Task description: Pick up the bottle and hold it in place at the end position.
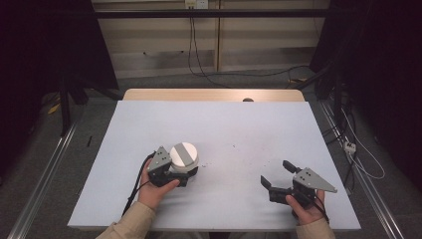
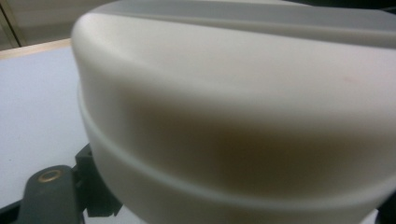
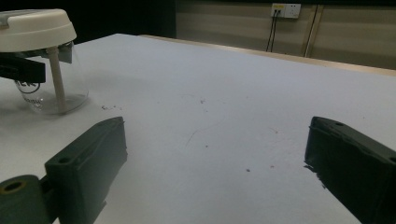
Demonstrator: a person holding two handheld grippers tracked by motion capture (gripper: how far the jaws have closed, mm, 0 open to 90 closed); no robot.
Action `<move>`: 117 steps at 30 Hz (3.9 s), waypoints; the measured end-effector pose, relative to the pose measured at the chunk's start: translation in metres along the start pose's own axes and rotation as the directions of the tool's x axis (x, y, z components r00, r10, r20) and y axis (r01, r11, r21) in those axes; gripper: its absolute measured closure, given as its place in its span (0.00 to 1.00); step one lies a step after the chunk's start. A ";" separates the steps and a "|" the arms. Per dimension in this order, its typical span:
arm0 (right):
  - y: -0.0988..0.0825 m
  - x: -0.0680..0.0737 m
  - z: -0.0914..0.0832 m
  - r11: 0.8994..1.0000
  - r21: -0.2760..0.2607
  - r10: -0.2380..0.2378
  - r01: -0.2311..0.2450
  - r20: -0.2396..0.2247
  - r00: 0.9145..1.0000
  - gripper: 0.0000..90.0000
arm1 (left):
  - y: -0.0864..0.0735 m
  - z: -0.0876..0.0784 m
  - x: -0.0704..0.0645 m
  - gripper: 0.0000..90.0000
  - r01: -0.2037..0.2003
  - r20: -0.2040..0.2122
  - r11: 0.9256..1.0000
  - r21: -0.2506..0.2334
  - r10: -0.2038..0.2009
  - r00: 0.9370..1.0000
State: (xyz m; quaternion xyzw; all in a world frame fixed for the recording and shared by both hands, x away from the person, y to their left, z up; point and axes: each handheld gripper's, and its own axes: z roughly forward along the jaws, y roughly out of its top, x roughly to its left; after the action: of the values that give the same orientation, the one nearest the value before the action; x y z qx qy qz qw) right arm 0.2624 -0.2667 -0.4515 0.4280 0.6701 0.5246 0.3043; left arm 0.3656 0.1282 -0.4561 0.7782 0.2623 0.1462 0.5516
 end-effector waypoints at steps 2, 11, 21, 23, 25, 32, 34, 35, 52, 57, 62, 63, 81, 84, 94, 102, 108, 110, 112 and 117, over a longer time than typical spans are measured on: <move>0.000 0.000 0.000 1.000 -0.001 0.000 0.000 0.000 1.000 0.06 | 0.000 0.000 0.000 0.19 -0.002 -0.001 1.000 0.000 0.002 1.000; 0.000 0.000 0.000 1.000 -0.003 0.001 -0.001 0.001 1.000 0.06 | 0.001 -0.001 -0.001 0.20 -0.023 -0.005 1.000 -0.011 0.023 1.000; 0.001 0.000 0.000 1.000 -0.003 0.000 0.000 -0.001 1.000 0.06 | 0.009 0.002 0.001 0.20 0.003 -0.004 0.999 -0.049 -0.003 1.000; 0.001 0.000 0.000 1.000 -0.004 -0.001 0.001 -0.001 1.000 0.06 | 0.011 0.004 0.001 0.20 0.003 0.003 0.999 -0.053 -0.003 1.000; 0.000 -0.001 0.000 1.000 -0.003 0.000 0.000 0.000 1.000 0.06 | 0.014 0.005 0.001 0.20 -0.001 0.001 0.998 -0.062 0.001 1.000; 0.000 -0.001 0.000 1.000 -0.005 0.003 -0.003 0.000 1.000 0.06 | 0.024 0.011 0.003 0.20 0.006 0.007 0.996 -0.091 -0.006 1.000; 0.000 -0.001 0.000 1.000 -0.005 0.001 -0.001 0.000 1.000 0.06 | 0.026 0.014 0.004 0.20 0.004 0.000 0.996 -0.092 -0.004 1.000; 0.000 -0.001 0.000 1.000 -0.004 0.001 -0.001 0.000 1.000 0.06 | 0.026 0.014 0.004 0.20 0.004 0.000 0.996 -0.092 -0.004 1.000; 0.000 -0.002 0.000 1.000 -0.004 0.008 -0.008 0.000 1.000 0.06 | 0.036 0.039 0.008 0.20 0.010 0.006 0.995 -0.097 -0.009 1.000; 0.000 -0.002 0.001 1.000 -0.002 0.008 -0.008 0.001 1.000 0.06 | 0.038 0.044 0.010 0.20 0.008 0.005 0.996 -0.094 -0.007 1.000; 0.000 -0.002 0.000 1.000 -0.004 0.009 -0.009 0.000 1.000 0.06 | 0.041 0.048 0.010 0.20 0.015 0.010 0.994 -0.106 -0.015 1.000; 0.000 -0.002 0.000 1.000 -0.003 0.009 -0.009 0.001 1.000 0.06 | 0.042 0.049 0.010 0.20 0.008 0.011 0.994 -0.106 -0.007 1.000; 0.000 -0.002 0.001 1.000 -0.003 0.010 -0.010 0.001 1.000 0.06 | 0.046 0.064 0.016 0.21 0.023 -0.005 0.992 -0.127 -0.024 1.000; 0.000 -0.002 0.001 1.000 -0.003 0.013 -0.013 0.004 1.000 0.06 | 0.049 0.068 0.015 0.21 0.010 0.000 0.992 -0.125 -0.010 1.000; 0.000 -0.002 0.001 1.000 -0.004 0.017 -0.017 0.003 1.000 0.06 | 0.047 0.082 0.017 0.21 0.018 0.001 0.994 -0.104 -0.018 1.000; -0.001 -0.003 0.000 1.000 -0.004 0.018 -0.018 0.004 1.000 0.06 | 0.052 0.089 0.015 0.21 0.013 0.015 0.995 -0.102 -0.011 1.000; -0.001 -0.003 0.001 1.000 -0.004 0.019 -0.019 0.002 1.000 0.06 | 0.052 0.094 0.016 0.21 0.018 0.009 0.995 -0.103 -0.017 1.000; 0.000 -0.002 0.001 1.000 -0.004 0.018 -0.018 0.000 1.000 0.06 | 0.051 0.095 0.017 0.21 0.021 0.009 0.995 -0.098 -0.020 1.000; 0.000 -0.002 0.001 1.000 -0.003 0.017 -0.017 0.000 1.000 0.06 | 0.051 0.096 0.017 0.21 0.024 0.009 0.995 -0.092 -0.023 1.000; -0.001 -0.002 0.001 1.000 -0.005 0.022 -0.022 0.002 1.000 0.06 | 0.054 0.102 0.015 0.21 0.021 0.014 0.996 -0.086 -0.019 1.000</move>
State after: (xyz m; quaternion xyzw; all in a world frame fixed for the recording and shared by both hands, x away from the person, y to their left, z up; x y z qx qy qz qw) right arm 0.2644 -0.2684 -0.4524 0.4350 0.6640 0.5290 0.3001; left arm 0.4440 0.0438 -0.4423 0.7521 0.2598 0.1466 0.5877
